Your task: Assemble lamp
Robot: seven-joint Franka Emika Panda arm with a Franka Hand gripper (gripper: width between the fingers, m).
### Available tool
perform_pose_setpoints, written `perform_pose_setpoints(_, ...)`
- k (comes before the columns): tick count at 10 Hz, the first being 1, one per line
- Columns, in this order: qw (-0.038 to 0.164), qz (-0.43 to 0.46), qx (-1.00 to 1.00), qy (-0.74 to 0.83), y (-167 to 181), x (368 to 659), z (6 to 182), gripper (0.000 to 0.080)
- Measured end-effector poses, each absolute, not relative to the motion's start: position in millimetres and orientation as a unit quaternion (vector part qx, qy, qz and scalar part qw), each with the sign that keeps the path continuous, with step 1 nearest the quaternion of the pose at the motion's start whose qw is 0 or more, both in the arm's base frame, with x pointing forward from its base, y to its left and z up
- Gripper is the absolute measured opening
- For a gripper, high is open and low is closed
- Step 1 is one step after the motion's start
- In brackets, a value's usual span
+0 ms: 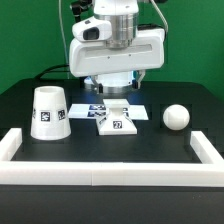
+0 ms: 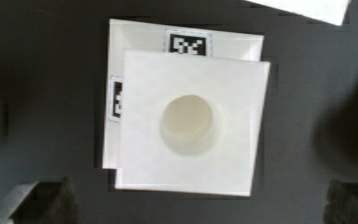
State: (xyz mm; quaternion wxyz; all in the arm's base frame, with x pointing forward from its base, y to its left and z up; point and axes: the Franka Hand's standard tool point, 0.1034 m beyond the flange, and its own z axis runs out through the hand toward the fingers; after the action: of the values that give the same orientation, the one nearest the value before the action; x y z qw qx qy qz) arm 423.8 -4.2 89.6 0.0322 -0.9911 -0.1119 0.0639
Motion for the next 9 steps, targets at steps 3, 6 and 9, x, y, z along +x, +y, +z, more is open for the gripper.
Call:
perform_pose_setpoints(3,0.027,0.040,-0.990,-0.133,-12.2,426.2,82.1,0.0699)
perform_pose_setpoints(6,0.025,0.037,-0.990,-0.130,-12.1,425.9,73.5,0.0699)
perform_pose_setpoints(9,0.025,0.039,-0.991,-0.129,-11.0,423.7,65.7,0.0699)
